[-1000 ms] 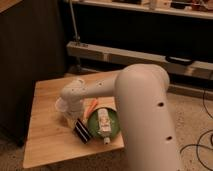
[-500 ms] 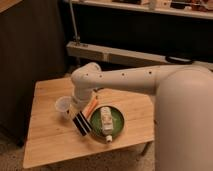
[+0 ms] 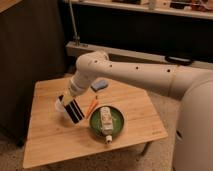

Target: Place the eraser in the ceramic cup

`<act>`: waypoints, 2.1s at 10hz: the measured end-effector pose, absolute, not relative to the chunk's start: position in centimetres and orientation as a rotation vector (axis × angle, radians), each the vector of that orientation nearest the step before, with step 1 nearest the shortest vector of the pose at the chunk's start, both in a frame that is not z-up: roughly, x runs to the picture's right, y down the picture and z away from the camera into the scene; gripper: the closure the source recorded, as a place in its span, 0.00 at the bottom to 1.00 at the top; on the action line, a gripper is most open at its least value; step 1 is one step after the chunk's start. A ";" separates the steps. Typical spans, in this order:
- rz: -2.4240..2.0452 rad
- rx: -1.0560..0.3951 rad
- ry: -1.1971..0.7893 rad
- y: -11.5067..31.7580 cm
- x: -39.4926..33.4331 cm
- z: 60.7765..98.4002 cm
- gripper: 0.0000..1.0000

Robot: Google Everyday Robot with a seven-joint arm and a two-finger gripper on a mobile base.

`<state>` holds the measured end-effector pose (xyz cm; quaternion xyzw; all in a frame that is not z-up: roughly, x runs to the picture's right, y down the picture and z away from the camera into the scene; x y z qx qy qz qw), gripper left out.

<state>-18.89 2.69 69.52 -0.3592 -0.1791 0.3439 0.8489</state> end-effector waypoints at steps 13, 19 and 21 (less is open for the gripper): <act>0.592 -0.703 -0.637 -2.3 -25.1 71.2 0.96; 0.449 -0.582 -0.695 -2.0 -25.6 70.3 0.41; 0.444 -0.589 -0.709 -2.2 -25.8 70.2 0.22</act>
